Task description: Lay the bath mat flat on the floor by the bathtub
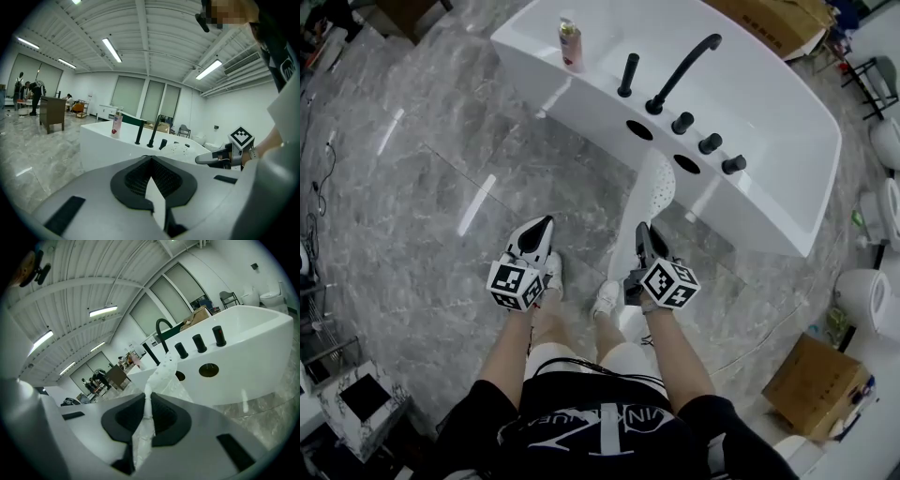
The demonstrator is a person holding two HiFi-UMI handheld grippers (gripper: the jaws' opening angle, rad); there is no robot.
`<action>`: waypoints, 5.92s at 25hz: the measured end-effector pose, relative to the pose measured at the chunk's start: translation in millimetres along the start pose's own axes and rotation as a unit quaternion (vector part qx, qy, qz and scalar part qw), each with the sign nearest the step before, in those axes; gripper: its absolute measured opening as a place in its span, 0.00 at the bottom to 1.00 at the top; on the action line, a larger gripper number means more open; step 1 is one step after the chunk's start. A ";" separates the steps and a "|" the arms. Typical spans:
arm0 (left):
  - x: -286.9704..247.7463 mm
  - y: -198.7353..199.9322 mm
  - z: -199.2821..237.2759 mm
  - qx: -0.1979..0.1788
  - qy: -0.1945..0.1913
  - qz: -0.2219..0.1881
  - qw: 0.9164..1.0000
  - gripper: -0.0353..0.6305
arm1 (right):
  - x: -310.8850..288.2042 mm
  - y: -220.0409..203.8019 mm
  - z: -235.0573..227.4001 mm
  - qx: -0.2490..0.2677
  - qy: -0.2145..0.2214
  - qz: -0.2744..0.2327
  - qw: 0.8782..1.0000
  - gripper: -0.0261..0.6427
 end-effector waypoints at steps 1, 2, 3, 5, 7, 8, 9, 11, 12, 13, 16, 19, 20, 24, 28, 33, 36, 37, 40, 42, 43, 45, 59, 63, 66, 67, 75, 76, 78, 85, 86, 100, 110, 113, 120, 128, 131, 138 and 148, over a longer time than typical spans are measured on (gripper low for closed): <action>-7.1 -1.0 6.6 -0.001 -0.005 0.003 1.000 0.07 | -11.3 -1.1 0.5 -0.001 -0.001 0.002 1.000 0.10; -14.6 -2.4 13.0 -0.004 -0.011 0.007 1.000 0.07 | -22.2 -2.2 1.3 -0.003 -0.001 0.003 1.000 0.10; -22.2 -4.0 19.2 -0.007 -0.018 0.010 1.000 0.07 | -32.3 -3.3 2.3 -0.007 -0.002 0.003 1.000 0.10; -38.1 -6.2 30.2 -0.012 -0.033 0.020 0.999 0.07 | -49.2 -3.9 5.0 -0.018 -0.004 -0.003 1.000 0.10; -53.4 -5.3 44.1 -0.013 -0.047 0.029 0.998 0.07 | -67.4 -2.2 11.4 -0.030 -0.005 -0.010 1.000 0.10; -60.3 -4.2 54.0 -0.012 -0.053 0.033 0.998 0.07 | -79.8 -1.3 16.5 -0.036 -0.004 -0.012 0.999 0.10; -67.0 -3.3 65.3 -0.011 -0.057 0.036 0.998 0.07 | -94.2 -0.7 22.2 -0.041 -0.001 -0.015 0.999 0.10; -80.0 -4.5 87.0 -0.016 -0.066 0.041 0.997 0.07 | -125.4 -0.7 33.2 -0.052 0.007 -0.023 0.998 0.10; -85.9 -6.0 95.7 -0.021 -0.071 0.044 0.996 0.07 | -139.7 -1.0 38.1 -0.057 0.012 -0.029 0.998 0.10; -91.3 -7.5 102.8 -0.026 -0.075 0.047 0.996 0.07 | -152.4 -0.7 42.5 -0.063 0.017 -0.036 0.997 0.10; -105.4 -7.4 118.0 -0.040 -0.086 0.049 0.994 0.07 | -179.4 4.1 51.4 -0.080 0.032 -0.064 0.994 0.10; -117.0 -5.7 129.3 -0.047 -0.092 0.042 0.994 0.07 | -193.0 5.6 47.6 -0.095 0.030 -0.094 0.991 0.10; -121.4 -6.9 132.1 -0.048 -0.094 0.040 0.994 0.07 | -195.7 3.4 41.1 -0.098 0.023 -0.101 0.990 0.10; -143.1 -20.5 146.0 -0.057 -0.100 0.033 0.993 0.07 | -215.8 -22.7 -8.0 -0.124 -0.028 -0.116 0.985 0.10; -167.3 -45.8 154.4 -0.063 -0.104 0.036 0.992 0.07 | -238.8 -67.9 -70.4 -0.143 -0.088 -0.105 0.980 0.10; -194.2 -82.7 142.6 -0.060 -0.111 0.047 0.991 0.07 | -252.0 -117.7 -147.4 -0.203 -0.135 -0.111 0.963 0.10; -202.6 -105.8 130.9 -0.069 -0.123 0.060 0.988 0.07 | -249.9 -140.1 -187.3 -0.241 -0.164 -0.122 0.949 0.10; -204.5 -113.1 127.0 -0.073 -0.128 0.066 0.987 0.07 | -246.2 -147.0 -200.5 -0.258 -0.175 -0.128 0.941 0.10; -211.2 -129.9 115.4 -0.081 -0.138 0.079 0.984 0.07 | -229.7 -159.8 -240.2 -0.322 -0.203 -0.161 0.911 0.10; -214.3 -137.9 106.0 -0.082 -0.141 0.084 0.983 0.07 | -215.3 -164.7 -262.8 -0.342 -0.220 -0.171 0.898 0.10; -216.2 -140.9 100.2 -0.082 -0.143 0.086 0.983 0.07 | -207.5 -166.1 -272.9 -0.344 -0.226 -0.172 0.895 0.10; -221.1 -144.9 88.1 -0.083 -0.148 0.085 0.982 0.07 | -193.5 -168.1 -290.9 -0.342 -0.232 -0.173 0.894 0.10; -258.8 -176.6 13.5 -0.109 -0.170 0.108 0.973 0.07 | -138.0 -217.1 -411.6 -0.317 -0.276 -0.052 0.906 0.11; -273.8 -194.4 4.4 -0.113 -0.167 0.122 0.972 0.07 | -142.4 -238.7 -446.2 -0.268 -0.300 0.034 0.915 0.11; -282.0 -211.2 0.7 -0.104 -0.159 0.130 0.973 0.07 | -146.8 -261.4 -464.7 -0.269 -0.304 0.081 0.910 0.11; -284.3 -216.3 -0.9 -0.100 -0.156 0.130 0.974 0.07 | -146.3 -268.4 -471.2 -0.275 -0.308 0.093 0.906 0.11; -293.7 -226.9 -5.0 -0.082 -0.151 0.129 0.977 0.07 | -115.7 -310.4 -501.2 -0.256 -0.380 0.174 0.872 0.11; -292.8 -225.6 -4.2 -0.082 -0.151 0.128 0.977 0.07 | -109.6 -313.6 -502.4 -0.252 -0.391 0.182 0.866 0.11; -289.8 -223.3 -2.1 -0.081 -0.149 0.125 0.977 0.07 | -98.1 -319.5 -503.8 -0.252 -0.406 0.191 0.857 0.11; -274.4 -218.5 4.5 -0.070 -0.139 0.114 0.981 0.07 | -78.0 -309.9 -489.9 -0.251 -0.396 0.129 0.874 0.10; -270.9 -217.2 5.4 -0.068 -0.137 0.114 0.982 0.07 | -78.7 -303.0 -481.9 -0.237 -0.378 0.111 0.888 0.10; -237.1 -142.2 -3.5 -0.074 -0.138 0.061 0.986 0.07 | -40.8 -134.5 -328.5 0.034 -0.169 -0.030 0.985 0.08; -191.5 -54.9 -14.2 -0.087 -0.132 0.017 0.987 0.07 | 17.7 -43.2 -220.2 0.123 -0.126 -0.075 0.981 0.08; -171.6 -32.5 -20.3 -0.085 -0.132 0.012 0.988 0.07 | 36.9 -29.1 -188.9 0.134 -0.113 -0.077 0.982 0.08; -125.4 17.3 -33.3 -0.088 -0.145 -0.003 0.985 0.07 | 77.9 8.2 -120.2 0.166 -0.092 -0.083 0.978 0.08; -74.1 89.0 -53.3 -0.096 -0.172 -0.027 0.980 0.07 | 122.6 47.4 -54.9 0.166 -0.071 -0.109 0.977 0.08; -58.9 113.3 -59.9 -0.100 -0.173 -0.042 0.979 0.07 | 135.4 64.6 -30.8 0.174 -0.062 -0.123 0.975 0.08; -12.4 155.9 -71.5 -0.101 -0.173 -0.065 0.978 0.07 | 172.0 97.0 24.8 0.197 -0.058 -0.143 0.968 0.08; 36.7 192.4 -68.1 -0.075 -0.155 -0.098 0.980 0.07 | 206.6 117.1 65.5 0.215 -0.051 -0.167 0.961 0.08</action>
Point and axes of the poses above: the fingertips, and each gripper's own axes: x backward along the fingers, z to its left, y out of its top, the point moved 6 cm from there along x, backward along the fingers, and after that the axes turned 9 degrees about z, right-handed, at the moved point
